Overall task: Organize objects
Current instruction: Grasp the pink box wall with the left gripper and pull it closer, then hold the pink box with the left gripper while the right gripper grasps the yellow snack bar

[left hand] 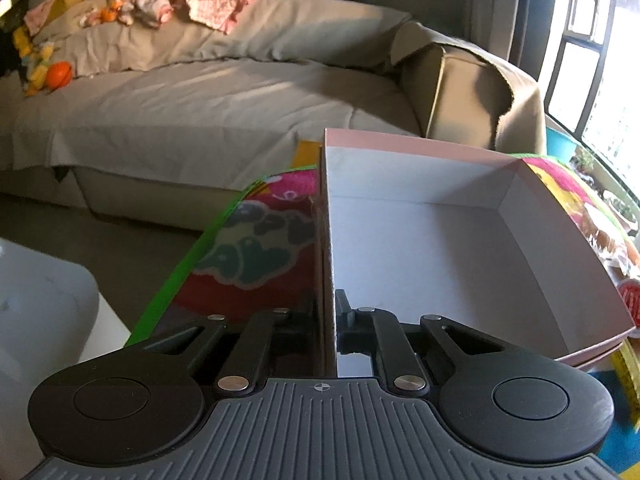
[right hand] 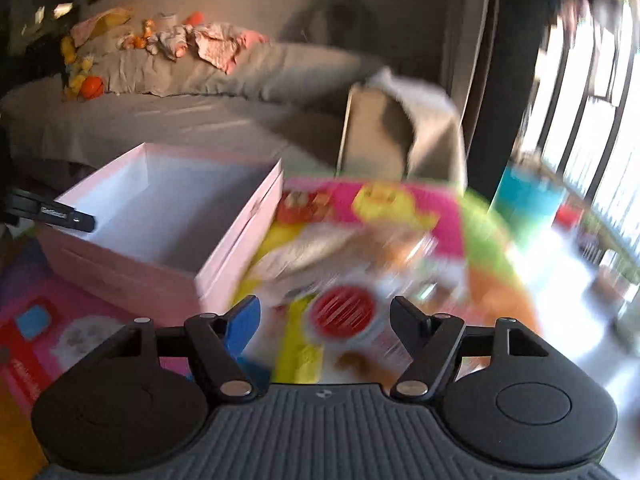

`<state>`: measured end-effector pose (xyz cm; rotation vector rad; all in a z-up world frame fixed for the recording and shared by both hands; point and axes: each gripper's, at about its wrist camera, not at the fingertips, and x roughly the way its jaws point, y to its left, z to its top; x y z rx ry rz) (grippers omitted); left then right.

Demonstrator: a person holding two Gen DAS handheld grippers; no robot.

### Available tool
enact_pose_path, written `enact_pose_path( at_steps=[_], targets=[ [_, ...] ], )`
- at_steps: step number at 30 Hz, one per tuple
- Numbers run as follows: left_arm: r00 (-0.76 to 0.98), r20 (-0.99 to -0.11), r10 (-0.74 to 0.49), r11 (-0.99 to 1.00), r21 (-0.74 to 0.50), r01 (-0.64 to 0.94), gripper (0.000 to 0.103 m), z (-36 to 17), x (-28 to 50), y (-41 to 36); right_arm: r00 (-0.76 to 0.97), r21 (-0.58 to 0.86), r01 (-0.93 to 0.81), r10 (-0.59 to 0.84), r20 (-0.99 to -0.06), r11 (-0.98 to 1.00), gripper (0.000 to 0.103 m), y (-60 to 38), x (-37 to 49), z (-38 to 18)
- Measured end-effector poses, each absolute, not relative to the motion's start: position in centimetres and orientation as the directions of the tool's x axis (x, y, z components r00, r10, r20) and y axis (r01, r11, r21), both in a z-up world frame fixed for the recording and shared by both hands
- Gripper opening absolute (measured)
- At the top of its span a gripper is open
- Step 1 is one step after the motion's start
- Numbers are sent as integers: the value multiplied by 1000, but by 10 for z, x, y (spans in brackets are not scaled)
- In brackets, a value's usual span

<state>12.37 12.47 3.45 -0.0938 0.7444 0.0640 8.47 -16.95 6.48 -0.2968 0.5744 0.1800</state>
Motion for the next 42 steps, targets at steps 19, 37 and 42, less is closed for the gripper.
enact_pose_path(
  at_steps=[19,37,42],
  targets=[
    [743,-670,12,994,-73,-81,12,38,123,126,743,-190,-313,115,-660,930,64,-171,100,56],
    [751,-660,-9,994,-88,-66,12,39,117,128,684,-128,-304,123,-719,944,17,-188,82,66],
    [754,-657,-11,993,-95,-68,13,38,116,128,656,-92,-325,154,-739,941,31,-182,57,62]
  ],
)
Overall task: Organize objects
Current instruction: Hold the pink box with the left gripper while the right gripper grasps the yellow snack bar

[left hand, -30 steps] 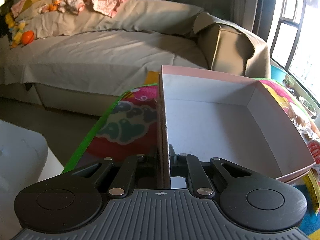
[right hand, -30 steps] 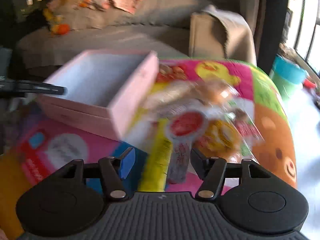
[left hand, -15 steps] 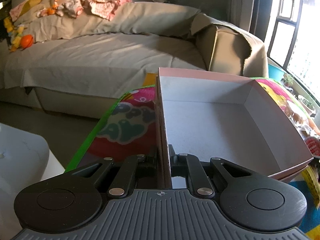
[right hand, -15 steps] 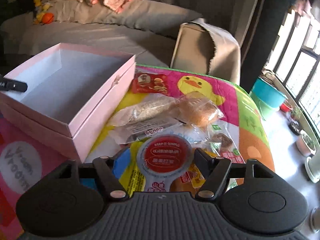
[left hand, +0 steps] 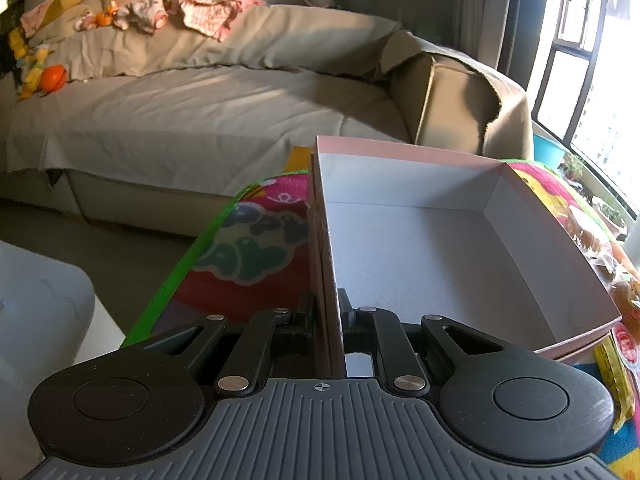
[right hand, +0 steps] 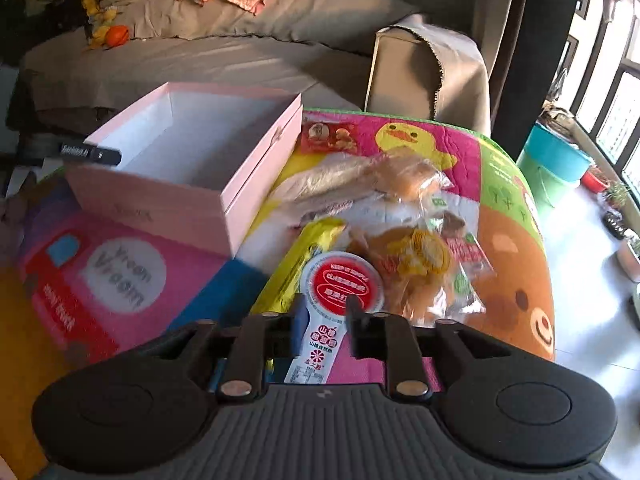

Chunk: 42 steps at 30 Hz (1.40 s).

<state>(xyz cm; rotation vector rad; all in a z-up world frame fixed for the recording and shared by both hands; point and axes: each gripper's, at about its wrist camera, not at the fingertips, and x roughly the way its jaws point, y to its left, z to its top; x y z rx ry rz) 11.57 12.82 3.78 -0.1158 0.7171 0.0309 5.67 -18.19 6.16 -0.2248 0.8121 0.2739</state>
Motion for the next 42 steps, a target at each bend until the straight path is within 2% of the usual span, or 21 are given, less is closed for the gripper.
enact_pose_path(
  at_steps=[1,5,9,15,19,25,28,30,32,38,42],
  targets=[
    [754,-657,-11,993,-95,-69,13,38,116,128,649,-65,-323,171,-741,944,35,-181,56,61],
    [753,-658,-9,994,-90,-67,13,38,116,127,621,40,-298,225,-751,954,35,-171,70,49],
    [750,-662,-2,995,-75,-63,13,38,115,125,648,17,-236,171,-743,972,35,-157,100,35],
    [749,-662,-2,995,-79,-68,13,38,114,125,639,-27,-267,156,-753,963,37,-143,118,27],
    [750,-661,-4,995,-79,-65,13,38,114,126,585,48,-290,216,-782,956,41,-145,105,31],
    [752,-659,-4,996,-71,-57,13,37,114,126,619,58,-235,196,-761,970,44,-146,115,22],
    [753,-658,-10,996,-75,-52,13,37,113,127,628,8,-232,156,-763,973,39,-139,115,23],
    [755,-656,-12,996,-78,-52,13,37,113,127,613,4,-242,156,-775,970,27,-141,111,27],
    [757,-654,-18,995,-86,-50,13,37,112,129,593,22,-240,165,-788,970,21,-151,100,33],
    [762,-647,-33,993,-107,-47,14,37,111,131,611,49,-208,169,-773,977,21,-177,64,75],
    [763,-645,-38,993,-110,-43,14,36,111,132,667,114,-201,221,-711,973,21,-179,64,119]
  ],
)
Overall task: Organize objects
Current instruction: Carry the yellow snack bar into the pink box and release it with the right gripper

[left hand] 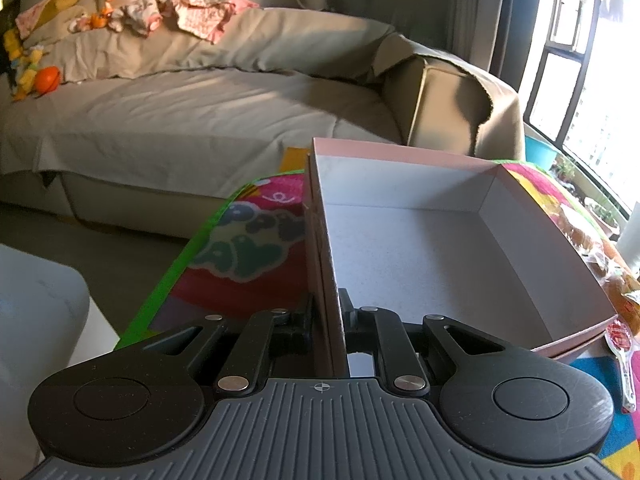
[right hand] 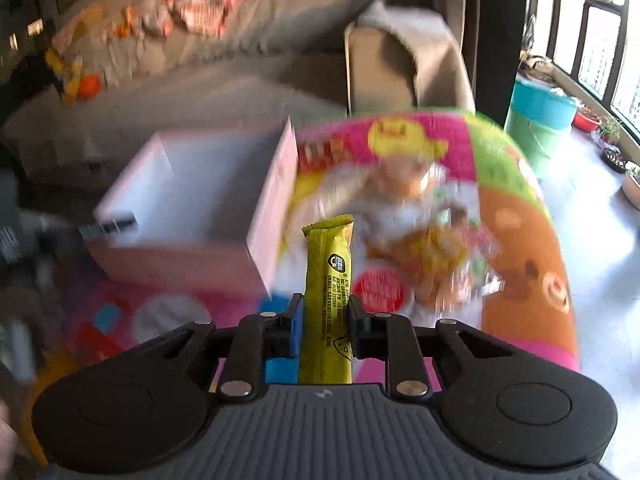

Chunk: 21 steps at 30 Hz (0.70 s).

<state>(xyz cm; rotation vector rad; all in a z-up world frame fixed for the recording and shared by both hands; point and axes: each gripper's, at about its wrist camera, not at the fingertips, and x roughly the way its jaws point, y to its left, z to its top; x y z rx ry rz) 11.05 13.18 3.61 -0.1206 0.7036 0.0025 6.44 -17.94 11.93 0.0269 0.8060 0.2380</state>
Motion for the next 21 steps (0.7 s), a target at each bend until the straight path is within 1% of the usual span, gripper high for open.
enact_pose_path(
  at_steps=[4,6,9,11,13,17,19,21],
  targets=[
    [763,-645,-48,993,-116,-36,15,36,110,133,680,187,-289,339,-650,939,21,-153,90,152],
    [761,-646,-49,993,-116,-34,15,36,110,133,680,191,-334,376,-629,923,21,-130,106,158],
    [759,-649,-49,993,-113,-32,15,37,110,131,661,216,-374,422,-620,902,21,-90,138,152],
    [758,-651,-52,993,-115,-30,15,37,111,132,658,228,-368,426,-621,901,21,-64,160,142],
    [757,-651,-56,992,-121,-31,15,38,110,134,637,271,-369,454,-623,889,26,-43,177,130],
    [754,-654,-57,992,-120,-29,14,37,110,135,566,356,-370,512,-646,858,27,-28,197,108],
    [755,-654,-56,993,-118,-29,14,37,111,135,576,357,-365,510,-639,860,32,-38,196,108],
    [755,-653,-59,991,-127,-32,14,37,112,136,611,334,-343,478,-630,878,41,-58,196,113]
  ],
)
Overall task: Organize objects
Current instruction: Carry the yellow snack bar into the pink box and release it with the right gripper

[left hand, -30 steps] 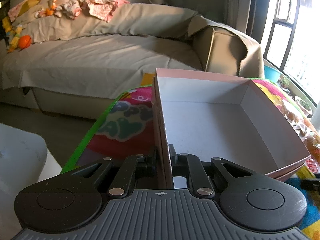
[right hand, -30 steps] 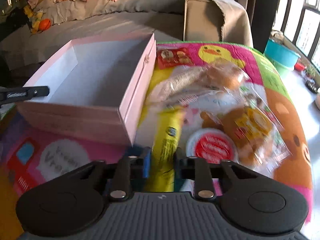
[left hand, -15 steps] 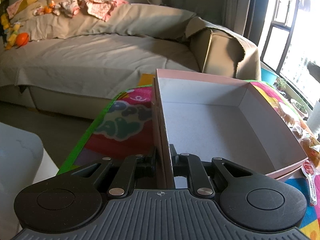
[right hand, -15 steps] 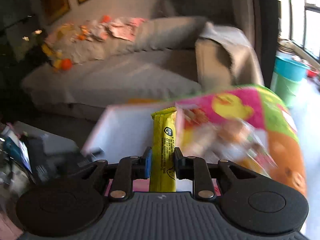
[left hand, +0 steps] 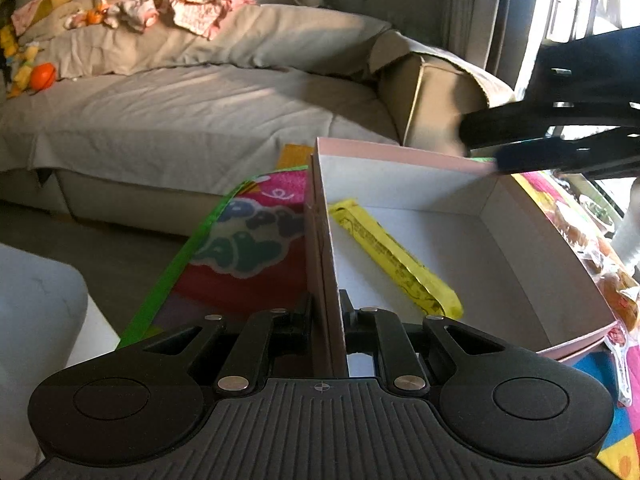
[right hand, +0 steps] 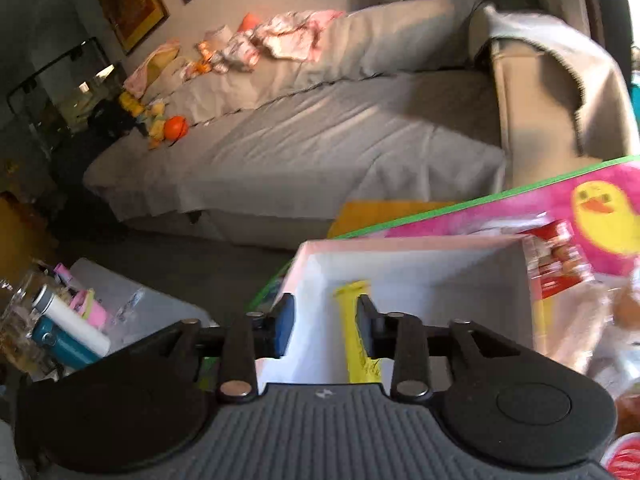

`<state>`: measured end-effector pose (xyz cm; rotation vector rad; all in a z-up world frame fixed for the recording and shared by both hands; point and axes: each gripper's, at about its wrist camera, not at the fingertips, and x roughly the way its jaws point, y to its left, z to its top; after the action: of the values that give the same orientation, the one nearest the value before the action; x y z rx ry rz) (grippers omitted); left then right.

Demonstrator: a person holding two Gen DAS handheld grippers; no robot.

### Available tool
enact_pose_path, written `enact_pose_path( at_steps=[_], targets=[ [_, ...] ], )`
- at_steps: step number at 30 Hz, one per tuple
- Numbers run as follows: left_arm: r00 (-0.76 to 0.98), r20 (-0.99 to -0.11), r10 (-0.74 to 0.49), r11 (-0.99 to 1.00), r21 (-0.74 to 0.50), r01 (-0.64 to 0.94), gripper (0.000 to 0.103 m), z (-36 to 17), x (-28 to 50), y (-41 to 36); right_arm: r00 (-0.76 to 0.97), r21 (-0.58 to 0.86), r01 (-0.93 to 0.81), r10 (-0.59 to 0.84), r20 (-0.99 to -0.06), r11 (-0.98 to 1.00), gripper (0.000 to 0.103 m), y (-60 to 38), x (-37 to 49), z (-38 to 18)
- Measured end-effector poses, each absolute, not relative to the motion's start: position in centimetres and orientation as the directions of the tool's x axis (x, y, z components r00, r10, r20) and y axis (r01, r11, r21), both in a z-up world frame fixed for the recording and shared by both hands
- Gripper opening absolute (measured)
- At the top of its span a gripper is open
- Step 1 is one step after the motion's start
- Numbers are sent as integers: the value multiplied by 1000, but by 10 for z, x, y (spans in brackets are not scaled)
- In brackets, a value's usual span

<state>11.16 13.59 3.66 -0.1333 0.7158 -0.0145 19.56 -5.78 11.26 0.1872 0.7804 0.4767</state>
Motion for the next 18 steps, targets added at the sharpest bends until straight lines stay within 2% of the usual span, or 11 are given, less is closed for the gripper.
enact_pose_path(
  at_steps=[3,5,8,11,15,18],
  targets=[
    [755,-652,-63,990,-139,-37,14,36,111,137,680,267,-288,393,-619,919,54,-94,198,123],
    [755,-652,-63,989,-141,-40,14,36,111,138,724,194,-236,305,-618,952,58,-116,207,130],
    [752,-656,-61,989,-142,-44,14,36,113,139,747,94,-168,189,-637,981,68,-143,237,128],
    [750,-660,-53,990,-133,-47,13,36,113,138,707,89,-106,138,-694,990,69,-160,282,109],
    [746,-666,-34,993,-106,-50,13,36,114,132,629,186,-34,166,-759,982,69,-161,341,69],
    [739,-673,-28,993,-100,-54,13,37,115,131,602,155,-17,134,-787,988,67,-142,370,41]
  ],
)
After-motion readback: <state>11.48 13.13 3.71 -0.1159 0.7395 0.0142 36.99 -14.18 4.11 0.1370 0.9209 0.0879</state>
